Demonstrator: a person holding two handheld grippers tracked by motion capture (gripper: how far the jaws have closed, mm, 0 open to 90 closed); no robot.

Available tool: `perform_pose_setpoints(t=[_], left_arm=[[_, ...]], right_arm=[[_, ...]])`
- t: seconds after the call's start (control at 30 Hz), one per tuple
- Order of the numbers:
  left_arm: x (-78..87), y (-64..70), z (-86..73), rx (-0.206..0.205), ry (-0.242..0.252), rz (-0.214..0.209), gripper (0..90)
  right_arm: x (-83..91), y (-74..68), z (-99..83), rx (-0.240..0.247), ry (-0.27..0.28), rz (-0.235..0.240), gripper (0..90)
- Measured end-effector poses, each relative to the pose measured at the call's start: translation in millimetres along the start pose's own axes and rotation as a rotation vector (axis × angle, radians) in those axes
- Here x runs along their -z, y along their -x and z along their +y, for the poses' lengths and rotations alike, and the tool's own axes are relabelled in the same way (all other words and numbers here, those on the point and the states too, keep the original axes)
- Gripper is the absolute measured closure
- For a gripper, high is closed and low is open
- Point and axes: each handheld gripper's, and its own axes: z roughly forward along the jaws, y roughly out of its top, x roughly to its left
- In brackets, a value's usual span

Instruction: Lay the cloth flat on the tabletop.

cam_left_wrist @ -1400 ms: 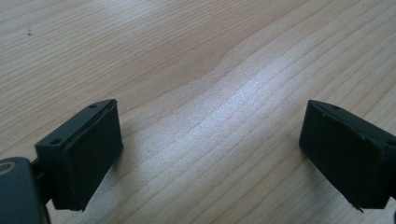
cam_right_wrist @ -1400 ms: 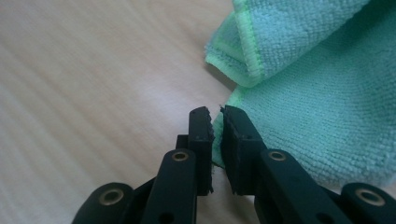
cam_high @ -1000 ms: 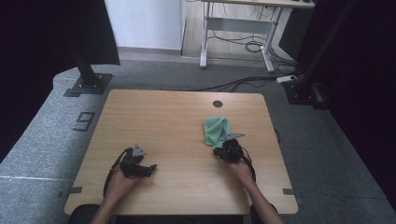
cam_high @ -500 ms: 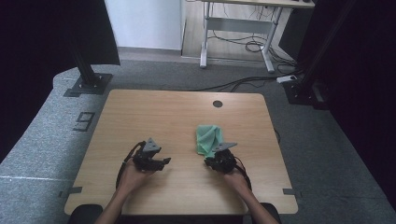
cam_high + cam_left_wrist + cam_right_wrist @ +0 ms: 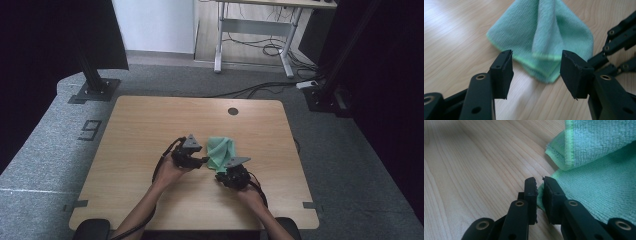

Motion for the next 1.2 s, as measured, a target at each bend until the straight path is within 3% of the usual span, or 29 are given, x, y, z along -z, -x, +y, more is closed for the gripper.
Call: perform_pose_setpoints(t=[0.07,0.13,0.23,0.3,0.37,0.5,0.63,0.8,0.97,1.2], left_arm=[[-6.9,0.7,3.4,0.001,-0.002,-0.024,44.5],[-14.1,1.1,5.8,-0.005,-0.021,-0.02,48.3],[-22.8,-0.3,6.5,0.006,-0.04,-0.053,65.7],[-25.1,-0.9,6.8,0.01,-0.054,-0.043,79.0],[-22.8,-2.5,7.0,0.015,-0.06,-0.027,84.2],[-9.3,-9.7,7.3,0.015,-0.056,0.02,85.0],[10.1,-19.4,7.6,0.037,-0.042,0.042,84.9],[36.0,-27.0,6.0,0.036,-0.048,0.074,84.3],[56.9,-30.6,4.0,0.04,-0.045,0.08,83.7],[87.6,-30.6,11.4,0.049,0.005,0.068,83.5]], right_arm=[[0.0,-0.1,-0.2,0.002,0.002,-0.001,80.0],[0.0,0.1,-0.3,0.001,0.002,0.001,80.0],[0.2,0.3,-0.6,-0.003,0.003,0.003,80.0],[0.2,0.4,-0.6,-0.001,0.002,0.005,79.6],[1.2,1.2,0.1,0.006,-0.009,0.012,79.5],[5.2,5.6,-1.8,-0.004,-0.021,0.019,79.7],[10.9,13.1,-5.1,-0.016,-0.031,0.009,79.7],[19.1,28.1,-10.3,-0.053,-0.035,-0.012,79.7],[23.9,37.9,-12.9,-0.083,-0.039,-0.03,79.7],[24.7,38.5,-12.1,-0.067,-0.05,-0.04,78.3]])
